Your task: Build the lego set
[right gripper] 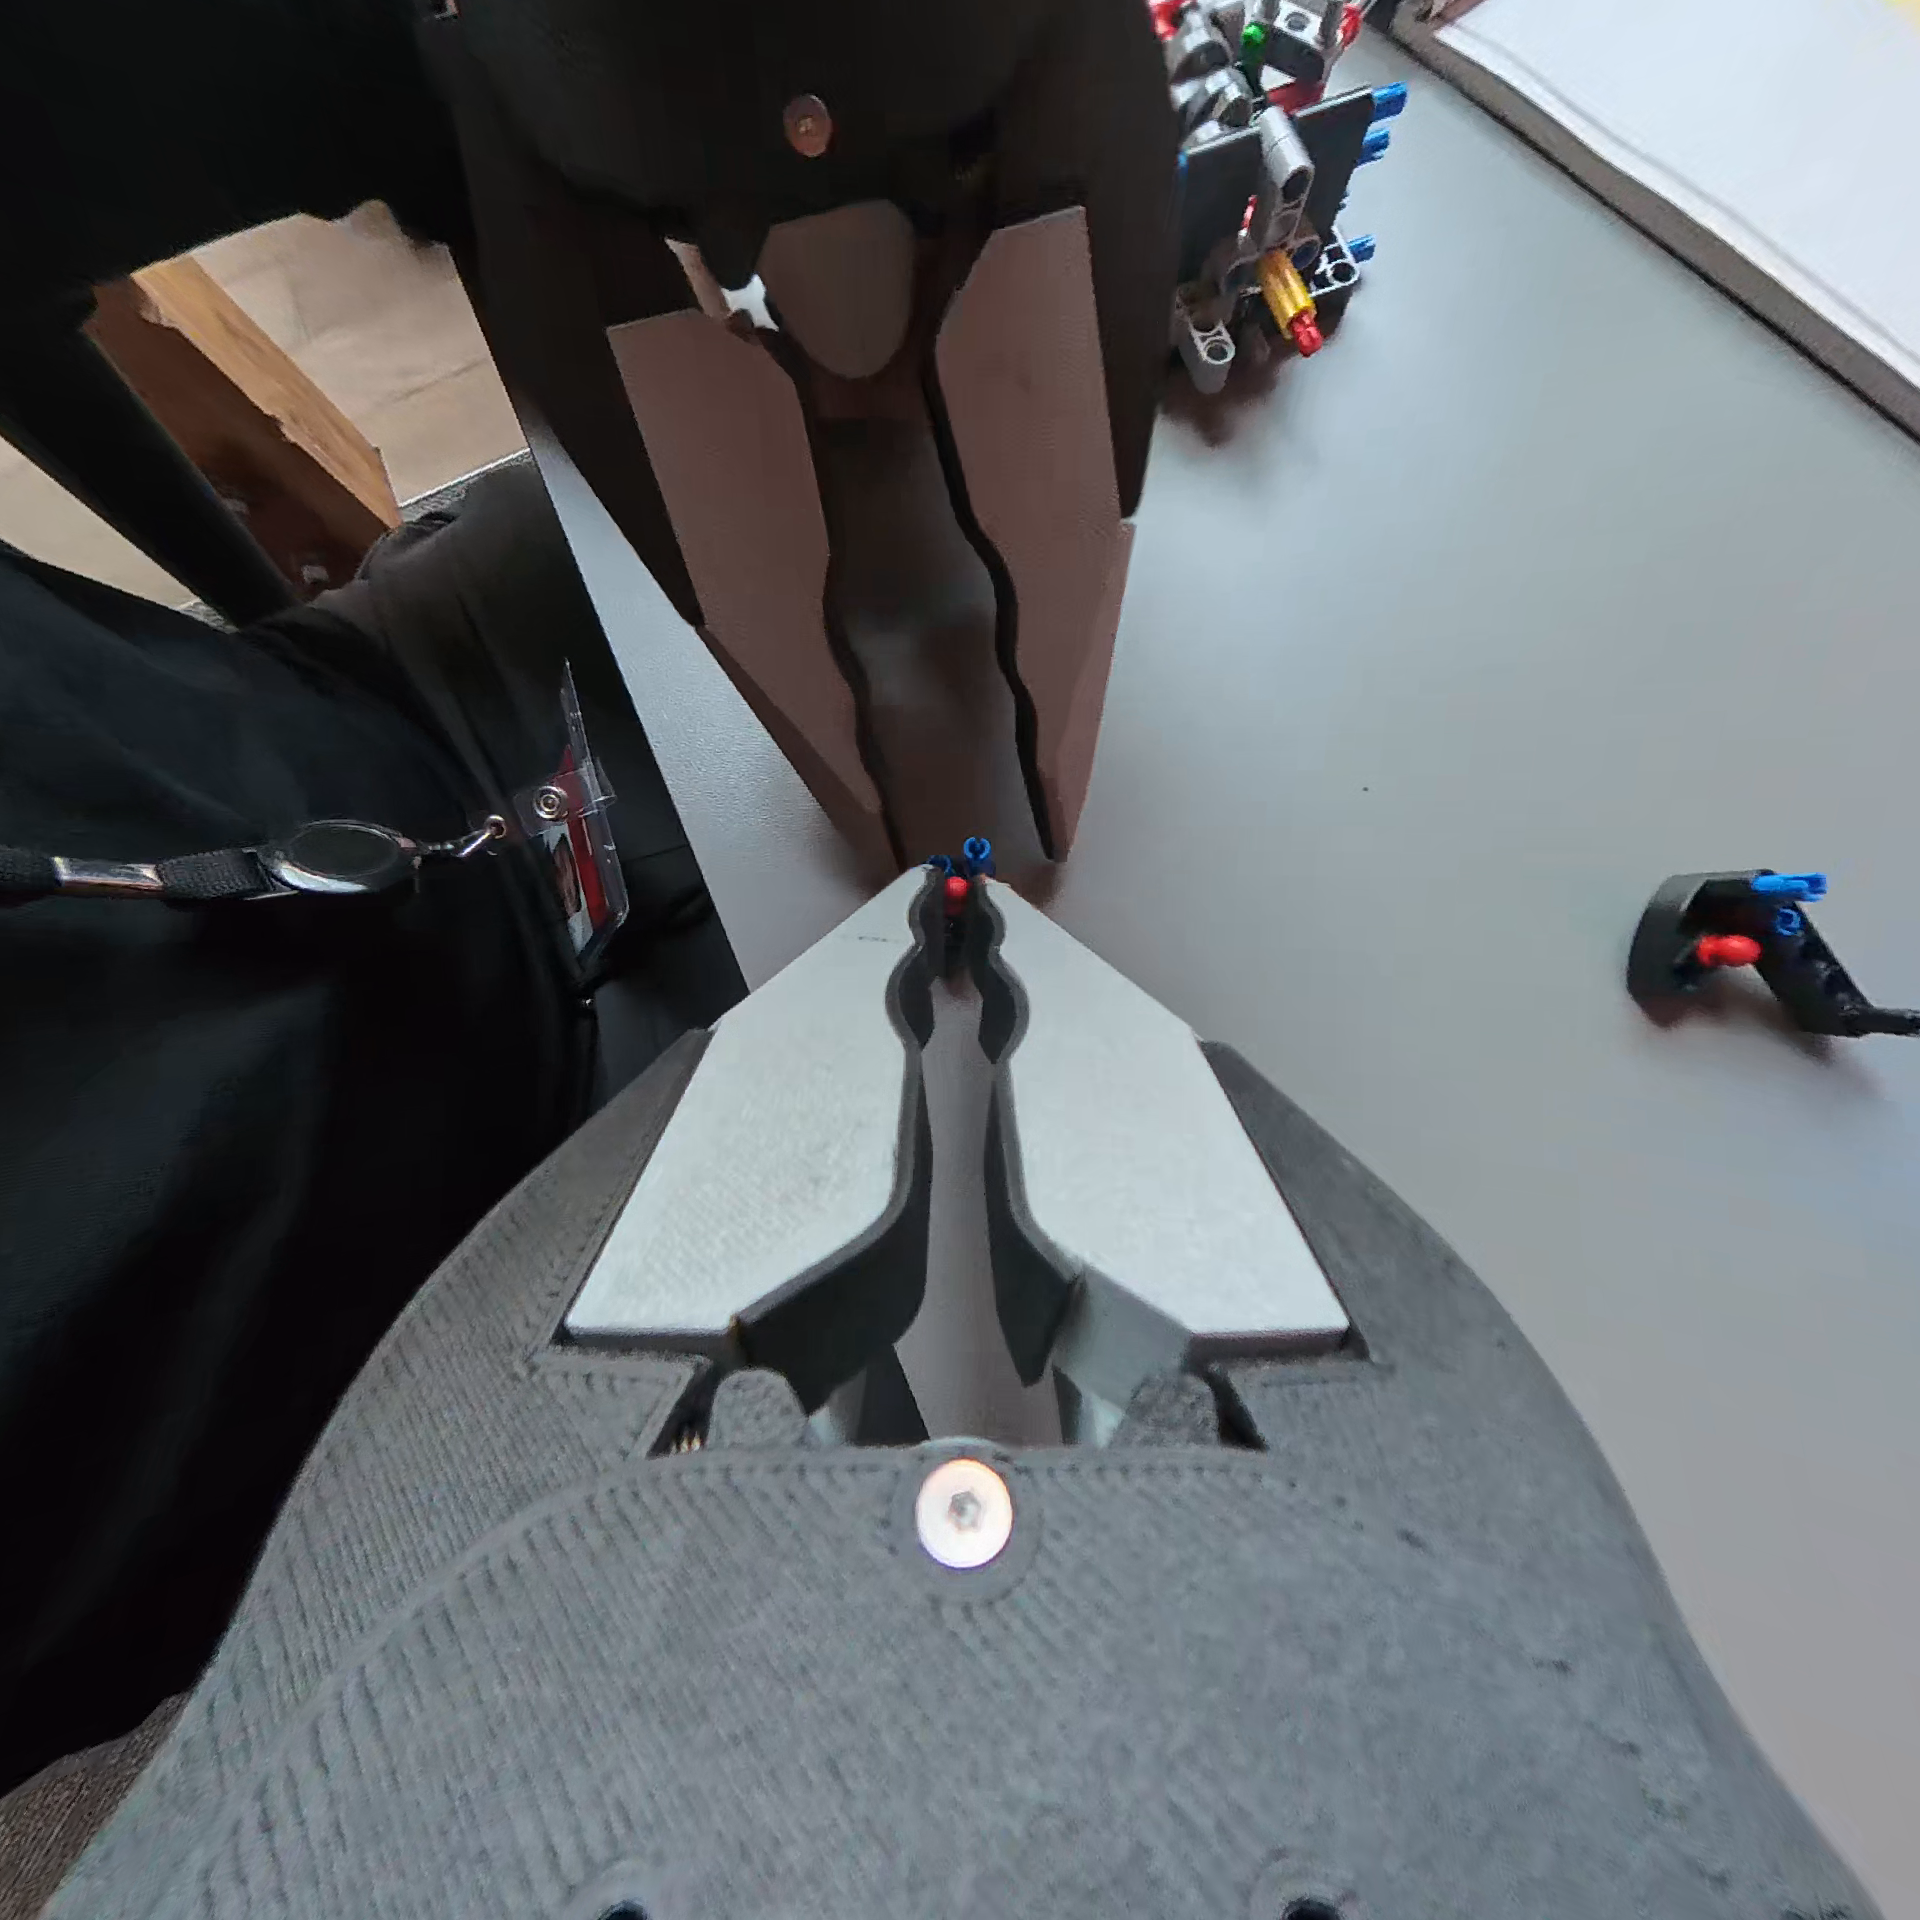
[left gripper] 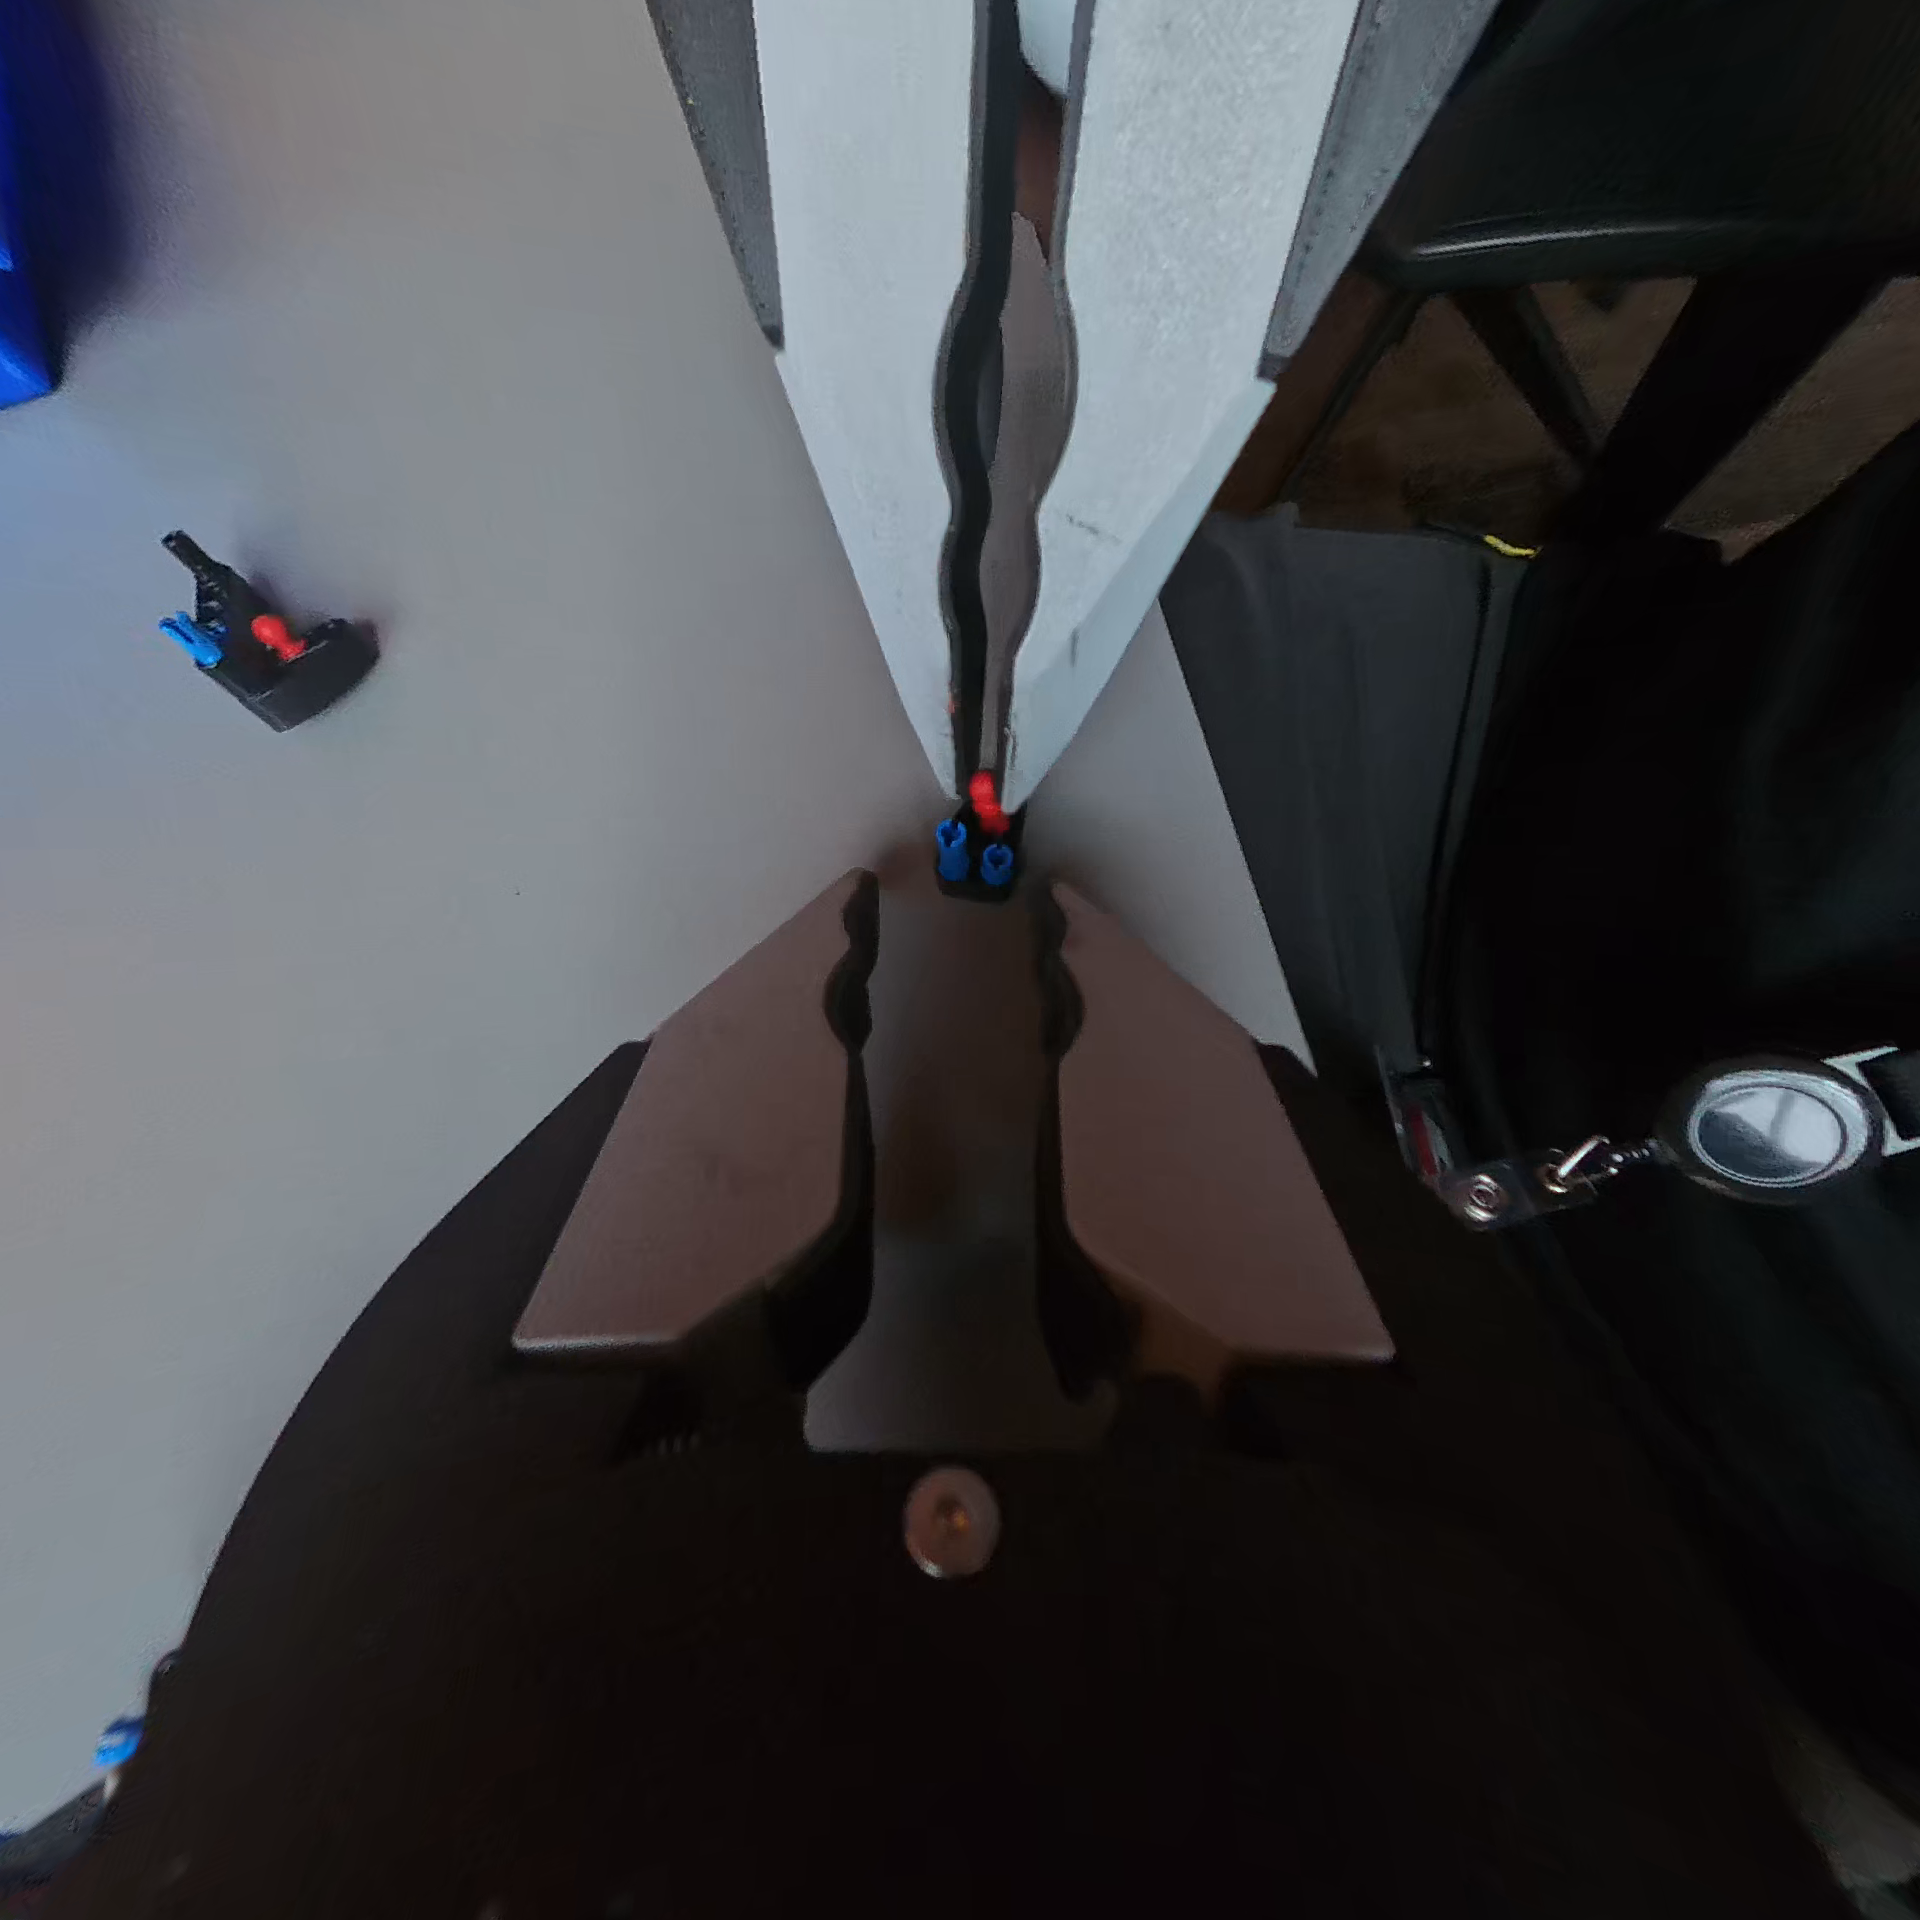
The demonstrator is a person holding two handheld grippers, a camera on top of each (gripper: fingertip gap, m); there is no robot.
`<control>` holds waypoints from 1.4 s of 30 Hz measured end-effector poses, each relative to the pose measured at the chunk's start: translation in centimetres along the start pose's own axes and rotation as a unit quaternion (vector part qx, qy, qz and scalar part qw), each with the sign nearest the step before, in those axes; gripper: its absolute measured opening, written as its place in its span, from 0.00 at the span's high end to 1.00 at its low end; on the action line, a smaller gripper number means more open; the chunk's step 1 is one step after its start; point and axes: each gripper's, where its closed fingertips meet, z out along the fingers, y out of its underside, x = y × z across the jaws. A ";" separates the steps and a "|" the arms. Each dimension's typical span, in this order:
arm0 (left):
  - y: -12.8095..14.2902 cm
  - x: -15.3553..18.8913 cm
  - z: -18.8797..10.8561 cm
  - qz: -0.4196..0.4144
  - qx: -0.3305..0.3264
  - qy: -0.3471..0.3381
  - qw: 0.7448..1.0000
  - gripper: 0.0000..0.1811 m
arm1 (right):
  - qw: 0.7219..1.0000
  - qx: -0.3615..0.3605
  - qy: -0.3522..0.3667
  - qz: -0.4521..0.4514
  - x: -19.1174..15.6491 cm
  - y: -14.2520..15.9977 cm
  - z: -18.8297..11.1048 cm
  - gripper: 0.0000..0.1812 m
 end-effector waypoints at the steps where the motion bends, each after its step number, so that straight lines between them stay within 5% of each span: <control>1: -0.1 0.1 0.1 -0.002 -0.001 0.008 1.000 0.87 | 1.000 -0.002 -0.001 -0.002 -0.1 0.1 0.1 1.00; 6: -0.1 0.4 0.2 -0.003 -0.001 0.024 1.000 0.93 | 1.000 -0.004 0.001 -0.011 -0.2 0.2 0.2 1.00; 42: -0.2 0.7 0.4 -0.010 -0.001 0.037 0.999 0.93 | 0.993 -0.063 0.017 -0.095 -0.1 0.7 0.6 1.00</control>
